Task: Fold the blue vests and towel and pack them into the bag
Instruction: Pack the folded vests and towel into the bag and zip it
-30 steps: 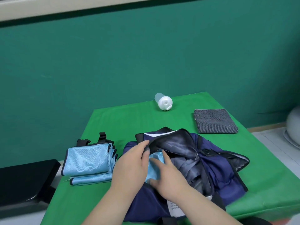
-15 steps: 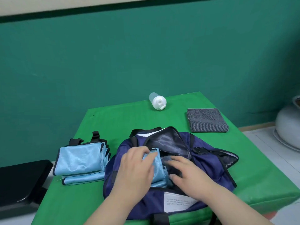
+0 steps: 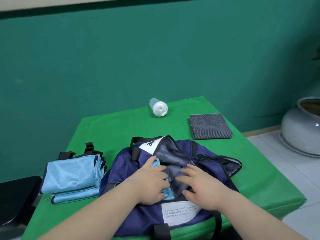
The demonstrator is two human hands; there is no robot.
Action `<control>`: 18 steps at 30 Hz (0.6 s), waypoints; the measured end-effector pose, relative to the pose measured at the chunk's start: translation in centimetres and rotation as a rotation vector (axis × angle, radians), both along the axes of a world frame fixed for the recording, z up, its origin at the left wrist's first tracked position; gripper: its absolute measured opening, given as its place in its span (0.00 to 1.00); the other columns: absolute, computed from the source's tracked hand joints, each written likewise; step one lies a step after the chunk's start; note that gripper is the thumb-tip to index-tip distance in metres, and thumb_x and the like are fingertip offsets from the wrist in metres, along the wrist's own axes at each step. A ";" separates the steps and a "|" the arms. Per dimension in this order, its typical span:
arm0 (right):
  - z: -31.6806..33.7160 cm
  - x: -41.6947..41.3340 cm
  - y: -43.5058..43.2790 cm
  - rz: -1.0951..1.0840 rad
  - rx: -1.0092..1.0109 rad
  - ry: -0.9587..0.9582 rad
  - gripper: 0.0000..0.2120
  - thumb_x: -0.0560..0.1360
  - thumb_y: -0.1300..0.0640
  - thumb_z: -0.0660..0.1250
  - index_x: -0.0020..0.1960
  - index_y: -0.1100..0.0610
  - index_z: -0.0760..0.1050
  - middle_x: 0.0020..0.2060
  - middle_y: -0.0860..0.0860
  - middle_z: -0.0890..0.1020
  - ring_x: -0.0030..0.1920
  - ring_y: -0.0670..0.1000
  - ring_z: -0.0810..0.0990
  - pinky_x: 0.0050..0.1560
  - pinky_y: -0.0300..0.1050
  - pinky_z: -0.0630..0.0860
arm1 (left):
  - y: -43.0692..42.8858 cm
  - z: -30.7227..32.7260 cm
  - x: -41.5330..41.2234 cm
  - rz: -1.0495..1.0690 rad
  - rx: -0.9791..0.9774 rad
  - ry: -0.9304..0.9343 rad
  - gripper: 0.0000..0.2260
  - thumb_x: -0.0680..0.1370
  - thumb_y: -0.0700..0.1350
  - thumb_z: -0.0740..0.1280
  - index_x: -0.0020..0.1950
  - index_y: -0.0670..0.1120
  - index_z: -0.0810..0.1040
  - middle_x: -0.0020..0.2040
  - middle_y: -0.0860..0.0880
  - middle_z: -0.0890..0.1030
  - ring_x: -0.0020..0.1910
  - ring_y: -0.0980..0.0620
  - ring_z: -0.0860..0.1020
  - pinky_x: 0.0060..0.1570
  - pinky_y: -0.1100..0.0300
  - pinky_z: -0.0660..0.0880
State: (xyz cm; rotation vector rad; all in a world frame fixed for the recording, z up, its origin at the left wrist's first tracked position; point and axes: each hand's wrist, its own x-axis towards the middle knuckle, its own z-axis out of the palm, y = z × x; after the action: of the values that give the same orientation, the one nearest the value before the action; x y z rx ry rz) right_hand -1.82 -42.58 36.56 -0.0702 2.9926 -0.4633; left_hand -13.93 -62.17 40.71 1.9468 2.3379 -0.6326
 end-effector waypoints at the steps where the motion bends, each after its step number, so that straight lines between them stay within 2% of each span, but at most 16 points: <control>1: -0.2 -0.1 0.0 0.010 0.028 -0.013 0.35 0.71 0.38 0.46 0.76 0.43 0.64 0.78 0.48 0.62 0.80 0.54 0.52 0.80 0.49 0.51 | 0.1 -0.1 -0.1 -0.028 -0.019 -0.006 0.18 0.81 0.57 0.55 0.66 0.54 0.76 0.64 0.53 0.76 0.75 0.47 0.61 0.72 0.37 0.35; 4: -0.5 -0.1 0.0 -0.002 0.066 -0.047 0.35 0.71 0.37 0.45 0.77 0.43 0.62 0.79 0.49 0.59 0.80 0.55 0.49 0.79 0.54 0.51 | 0.1 -0.8 -0.4 -0.095 -0.052 -0.021 0.19 0.80 0.57 0.54 0.67 0.55 0.75 0.62 0.53 0.77 0.71 0.48 0.64 0.73 0.36 0.36; 8: -0.8 0.3 0.2 -0.020 0.101 -0.097 0.25 0.78 0.43 0.54 0.76 0.42 0.65 0.80 0.49 0.57 0.80 0.55 0.49 0.79 0.54 0.46 | 0.1 -1.6 -1.0 -0.111 -0.061 -0.017 0.20 0.79 0.59 0.54 0.66 0.56 0.76 0.56 0.54 0.79 0.65 0.48 0.69 0.72 0.37 0.35; 10: -0.8 0.4 0.3 -0.038 0.105 -0.142 0.24 0.79 0.43 0.55 0.75 0.42 0.65 0.80 0.50 0.57 0.80 0.55 0.49 0.78 0.58 0.45 | 0.1 -1.8 -1.2 -0.093 -0.069 -0.028 0.21 0.79 0.60 0.54 0.66 0.57 0.77 0.56 0.54 0.79 0.65 0.49 0.69 0.73 0.37 0.36; 12: -0.5 0.5 0.5 -0.071 0.099 -0.189 0.24 0.79 0.42 0.55 0.75 0.41 0.65 0.80 0.49 0.56 0.80 0.55 0.48 0.78 0.60 0.45 | -0.2 -1.9 -1.5 -0.064 -0.062 -0.049 0.22 0.79 0.62 0.53 0.65 0.57 0.77 0.57 0.54 0.79 0.66 0.49 0.69 0.74 0.37 0.39; 14: -0.2 0.6 0.9 -0.089 0.108 -0.217 0.24 0.79 0.40 0.55 0.75 0.41 0.66 0.80 0.49 0.57 0.80 0.56 0.48 0.78 0.62 0.44 | -0.7 -2.0 -1.9 -0.015 -0.057 -0.077 0.25 0.78 0.65 0.50 0.65 0.58 0.77 0.58 0.55 0.78 0.67 0.50 0.68 0.74 0.40 0.47; 16: 0.3 0.7 1.2 -0.097 0.117 -0.239 0.25 0.79 0.38 0.55 0.75 0.41 0.65 0.80 0.49 0.58 0.80 0.56 0.49 0.77 0.62 0.45 | -1.2 -1.9 -2.3 0.027 -0.058 -0.096 0.28 0.76 0.67 0.46 0.64 0.58 0.77 0.59 0.55 0.77 0.67 0.51 0.68 0.67 0.43 0.56; 18: 0.6 0.8 1.3 -0.085 0.132 -0.245 0.27 0.78 0.37 0.56 0.75 0.41 0.64 0.79 0.48 0.59 0.80 0.56 0.49 0.78 0.61 0.48 | -1.5 -1.7 -2.2 0.018 -0.039 -0.103 0.27 0.77 0.67 0.48 0.63 0.58 0.77 0.59 0.55 0.78 0.68 0.51 0.68 0.67 0.44 0.57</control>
State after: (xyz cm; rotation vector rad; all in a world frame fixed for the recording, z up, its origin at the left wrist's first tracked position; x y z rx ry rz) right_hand -1.03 -41.31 37.19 0.1168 2.7832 -0.2598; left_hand -16.13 -63.64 39.00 1.8924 2.2628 -0.5576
